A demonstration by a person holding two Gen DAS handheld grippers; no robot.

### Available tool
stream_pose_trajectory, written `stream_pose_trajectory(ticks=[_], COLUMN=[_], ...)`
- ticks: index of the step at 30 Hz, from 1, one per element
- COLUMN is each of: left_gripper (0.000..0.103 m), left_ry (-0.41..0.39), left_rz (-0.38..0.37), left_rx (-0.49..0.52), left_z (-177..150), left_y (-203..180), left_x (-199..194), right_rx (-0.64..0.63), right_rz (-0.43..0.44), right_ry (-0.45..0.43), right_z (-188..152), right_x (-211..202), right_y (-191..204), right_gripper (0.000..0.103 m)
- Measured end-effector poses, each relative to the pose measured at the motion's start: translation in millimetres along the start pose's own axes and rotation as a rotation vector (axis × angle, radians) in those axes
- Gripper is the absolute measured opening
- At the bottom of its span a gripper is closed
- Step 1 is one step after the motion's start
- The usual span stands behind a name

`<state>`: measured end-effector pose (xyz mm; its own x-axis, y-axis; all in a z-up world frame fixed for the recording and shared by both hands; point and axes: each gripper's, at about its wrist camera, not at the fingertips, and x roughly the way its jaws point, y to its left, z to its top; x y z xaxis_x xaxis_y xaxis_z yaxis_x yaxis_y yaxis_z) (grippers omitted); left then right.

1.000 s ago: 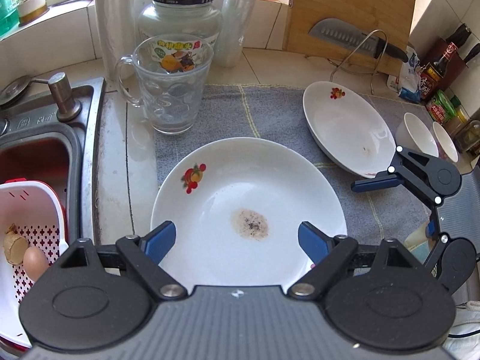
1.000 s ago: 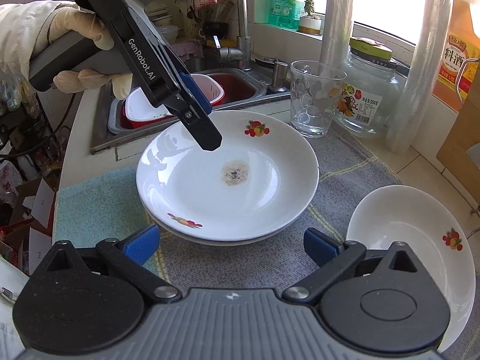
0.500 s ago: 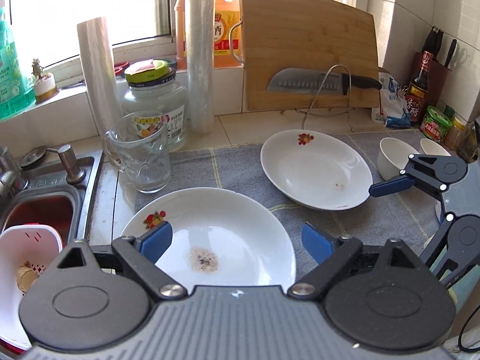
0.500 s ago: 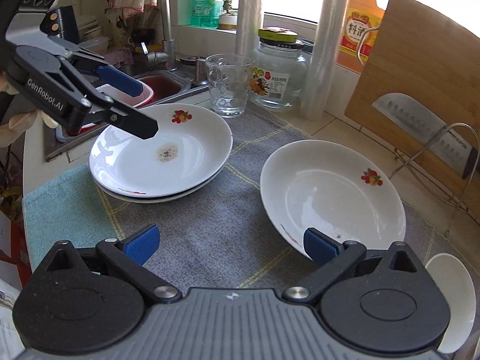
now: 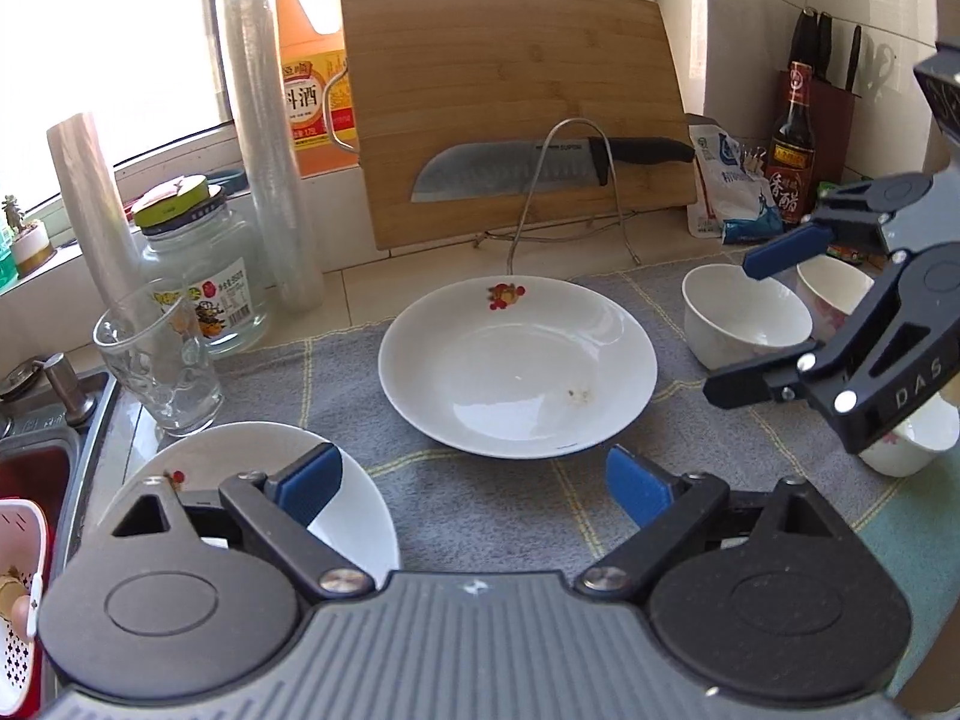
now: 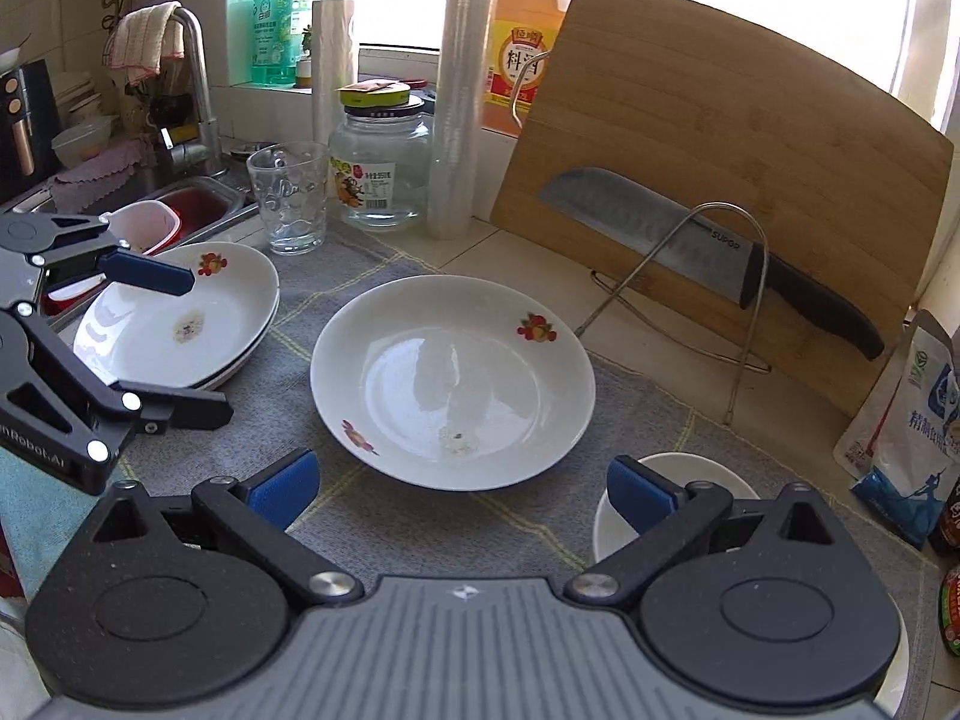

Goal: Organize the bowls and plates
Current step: 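Reach the right tool to the fruit-print plate on the towel and grasp its rim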

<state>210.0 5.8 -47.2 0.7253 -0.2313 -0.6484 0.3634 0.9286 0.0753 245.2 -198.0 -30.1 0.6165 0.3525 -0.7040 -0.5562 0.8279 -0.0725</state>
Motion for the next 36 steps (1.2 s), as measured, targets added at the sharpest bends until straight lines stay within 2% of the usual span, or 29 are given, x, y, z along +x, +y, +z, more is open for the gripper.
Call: stream_pose_trajectory(ticks=[7, 13, 17, 21, 29, 36], left_gripper=[0.095, 0.095, 0.096, 0.103, 0.103, 0.103], left_ry=[0.081, 0.124, 0.131, 0.130, 0.107, 0.082], left_rz=[0.012, 0.040, 0.055, 0.056, 0.065, 0.068], left_rx=[0.010, -0.024, -0.051, -0.105, -0.133, -0.140], left_z=[-9, -14, -15, -15, -13, -13], left_y=[-43, -56, -60, -54, -55, -53], left_x=[39, 70, 82, 88, 93, 94], right_rx=[0.000, -0.033, -0.035, -0.047, -0.080, -0.117], right_rz=[0.058, 0.122, 0.169, 0.201, 0.291, 0.337], right_ry=[0.044, 0.083, 0.101, 0.112, 0.132, 0.192], right_z=[8, 18, 28, 39, 61, 75], right_x=[12, 30, 43, 57, 96, 140], right_y=[-26, -39, -51, -60, -73, -79], right_gripper=[0.103, 0.103, 0.103, 0.103, 0.103, 0.103])
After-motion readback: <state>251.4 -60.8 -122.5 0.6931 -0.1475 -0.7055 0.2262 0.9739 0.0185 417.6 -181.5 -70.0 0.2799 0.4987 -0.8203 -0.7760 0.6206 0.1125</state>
